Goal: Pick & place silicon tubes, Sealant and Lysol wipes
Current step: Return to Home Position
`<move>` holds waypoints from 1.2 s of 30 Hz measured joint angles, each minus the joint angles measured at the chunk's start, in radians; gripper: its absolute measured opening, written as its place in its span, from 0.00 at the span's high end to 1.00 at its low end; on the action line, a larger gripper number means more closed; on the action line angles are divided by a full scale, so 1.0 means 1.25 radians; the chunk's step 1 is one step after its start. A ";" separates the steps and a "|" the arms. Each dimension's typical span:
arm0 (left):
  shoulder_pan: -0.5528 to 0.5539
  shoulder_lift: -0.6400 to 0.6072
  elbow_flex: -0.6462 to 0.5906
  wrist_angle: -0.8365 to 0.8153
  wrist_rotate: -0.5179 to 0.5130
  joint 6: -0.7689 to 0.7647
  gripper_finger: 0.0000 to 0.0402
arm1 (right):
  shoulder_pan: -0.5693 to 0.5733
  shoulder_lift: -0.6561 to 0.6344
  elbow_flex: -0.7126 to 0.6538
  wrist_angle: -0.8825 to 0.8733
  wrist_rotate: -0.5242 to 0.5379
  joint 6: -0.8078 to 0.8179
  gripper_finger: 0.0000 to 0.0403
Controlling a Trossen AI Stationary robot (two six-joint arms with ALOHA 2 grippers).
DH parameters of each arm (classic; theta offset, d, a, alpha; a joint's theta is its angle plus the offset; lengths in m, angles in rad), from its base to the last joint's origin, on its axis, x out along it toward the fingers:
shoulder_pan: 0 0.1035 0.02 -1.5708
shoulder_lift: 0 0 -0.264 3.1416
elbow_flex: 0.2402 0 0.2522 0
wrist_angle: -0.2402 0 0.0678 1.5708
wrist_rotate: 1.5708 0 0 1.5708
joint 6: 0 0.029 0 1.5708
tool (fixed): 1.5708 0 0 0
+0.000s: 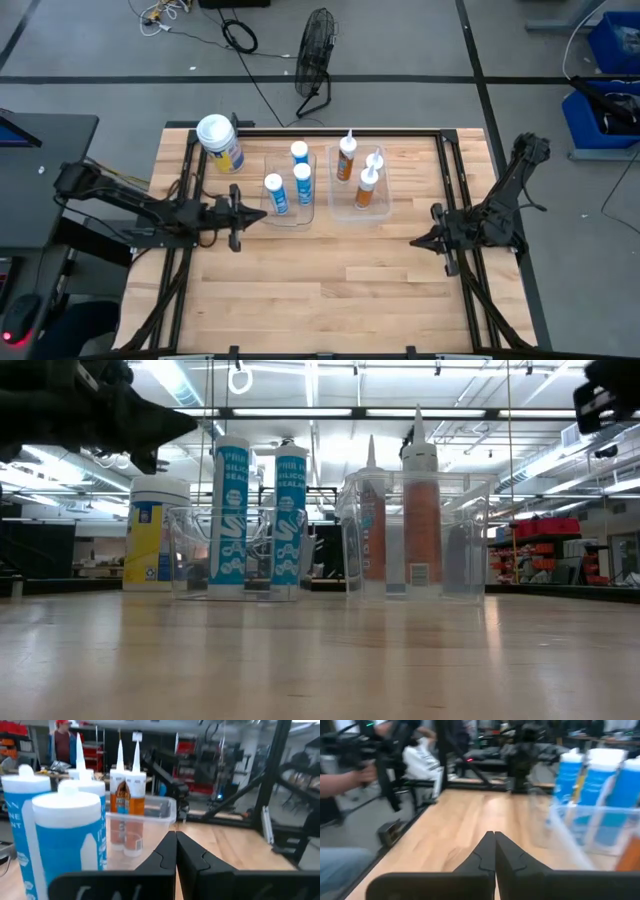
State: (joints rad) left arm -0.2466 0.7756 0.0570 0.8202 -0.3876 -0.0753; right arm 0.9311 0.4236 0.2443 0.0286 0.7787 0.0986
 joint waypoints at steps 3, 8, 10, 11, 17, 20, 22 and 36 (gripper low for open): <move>0.009 -0.047 -0.012 -0.003 0.024 0.005 0.99 | -0.011 -0.049 -0.040 0.009 -0.058 0.000 1.00; 0.037 -0.109 -0.029 -0.030 0.061 0.006 0.99 | -0.055 -0.127 -0.090 0.029 -0.148 -0.044 1.00; 0.054 -0.127 -0.035 -0.043 0.082 -0.005 0.99 | -0.082 -0.155 -0.100 0.024 -0.172 -0.069 1.00; 0.065 -0.133 -0.037 -0.046 0.087 -0.012 0.99 | -0.097 -0.169 -0.102 0.014 -0.181 -0.080 1.00; 0.152 -0.151 -0.038 -0.069 0.150 -0.015 0.99 | -0.209 -0.247 -0.102 -0.075 -0.219 -0.118 1.00; 0.203 -0.151 -0.038 -0.077 0.212 -0.032 0.99 | -0.282 -0.275 -0.102 -0.090 -0.294 -0.124 1.00; 0.238 -0.151 -0.039 -0.094 0.244 -0.039 0.99 | -0.329 -0.286 -0.102 -0.111 -0.338 -0.117 1.00; 0.330 -0.178 -0.039 -0.136 0.349 -0.064 0.99 | -0.509 -0.339 -0.102 -0.234 -0.476 -0.091 1.00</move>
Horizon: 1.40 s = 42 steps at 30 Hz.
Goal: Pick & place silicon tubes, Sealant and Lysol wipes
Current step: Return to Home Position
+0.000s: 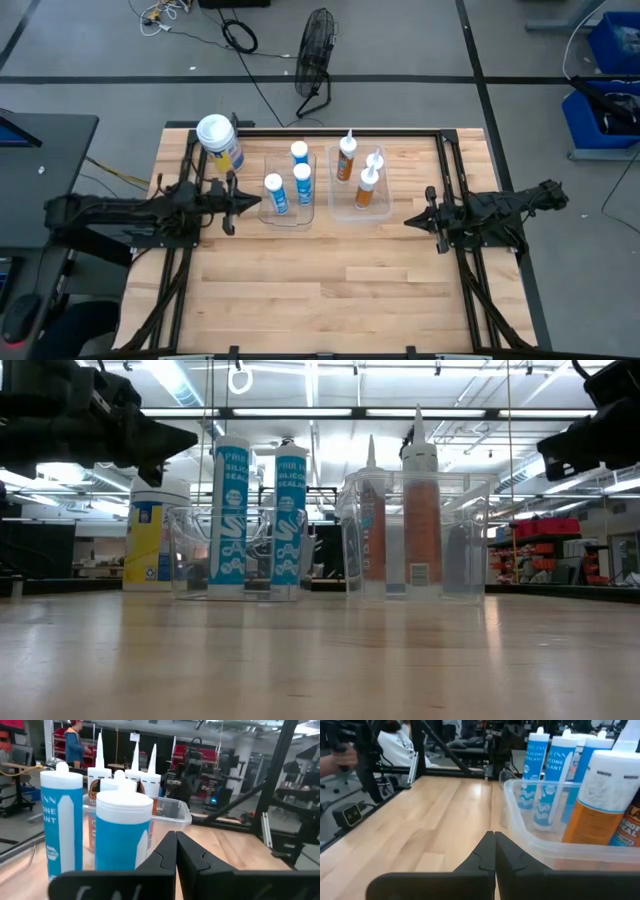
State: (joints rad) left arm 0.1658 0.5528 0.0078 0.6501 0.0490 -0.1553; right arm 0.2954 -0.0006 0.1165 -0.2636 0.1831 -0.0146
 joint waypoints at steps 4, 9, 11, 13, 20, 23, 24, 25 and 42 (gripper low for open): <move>0.000 -0.059 0.000 -0.053 -0.001 -0.011 0.99 | 0.000 0.000 0.000 -0.015 0.009 0.004 1.00; -0.001 -0.153 0.000 -0.169 -0.009 -0.038 0.99 | 0.000 0.000 0.000 -0.014 0.008 0.005 1.00; -0.011 -0.192 0.000 -0.187 -0.011 -0.039 0.99 | 0.000 0.000 0.000 -0.014 0.008 0.005 1.00; -0.018 -0.230 0.004 -0.238 -0.020 -0.034 0.99 | 0.000 0.000 0.000 -0.014 0.009 0.005 1.00; -0.075 -0.342 0.038 -0.410 -0.049 -0.027 0.99 | 0.000 0.000 0.000 -0.018 0.015 0.004 1.00; -0.128 -0.375 0.038 -0.420 -0.083 -0.005 0.99 | 0.000 0.000 0.000 -0.019 0.015 0.005 1.00; -0.150 -0.381 0.039 -0.429 -0.104 0.007 0.99 | 0.000 0.000 0.000 -0.018 0.015 0.006 1.00; -0.170 -0.386 0.039 -0.446 -0.132 0.015 0.99 | 0.000 0.000 0.000 -0.019 0.016 0.006 1.00; -0.323 -0.412 0.039 -0.477 -0.279 0.089 0.99 | 0.000 0.000 0.000 -0.018 0.120 0.056 0.96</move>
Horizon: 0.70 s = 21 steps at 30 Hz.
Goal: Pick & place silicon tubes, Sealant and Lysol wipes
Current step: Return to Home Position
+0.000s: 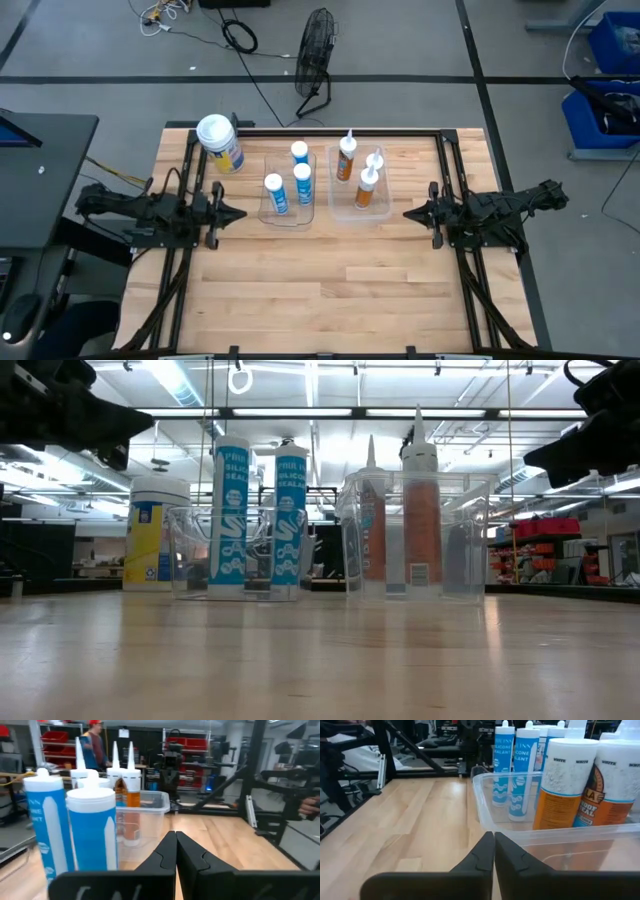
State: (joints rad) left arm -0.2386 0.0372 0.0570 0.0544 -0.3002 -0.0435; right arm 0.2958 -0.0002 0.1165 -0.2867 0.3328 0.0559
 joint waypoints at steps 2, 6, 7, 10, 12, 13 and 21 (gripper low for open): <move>0.000 0.000 0.000 -0.001 -0.004 -0.017 0.99 | 0.000 0.000 0.000 -0.001 0.009 0.013 0.95; 0.000 0.001 0.000 0.000 -0.002 -0.043 0.99 | 0.000 0.000 0.000 -0.015 0.047 0.053 0.93; 0.000 0.001 0.000 0.000 -0.002 -0.043 0.99 | 0.000 0.000 0.000 -0.019 0.049 0.058 0.93; 0.000 0.001 0.000 0.000 -0.002 -0.043 0.99 | 0.000 0.000 0.000 -0.023 0.064 0.056 0.93; 0.000 0.001 0.000 0.000 -0.003 -0.044 0.99 | 0.000 0.000 0.000 -0.024 0.104 0.036 0.93; 0.000 0.001 0.000 0.000 -0.003 -0.044 0.99 | 0.000 0.000 0.000 -0.027 0.119 0.030 0.93; 0.000 0.001 0.001 0.000 -0.003 -0.046 0.99 | 0.000 0.000 0.002 -0.055 0.125 0.032 0.93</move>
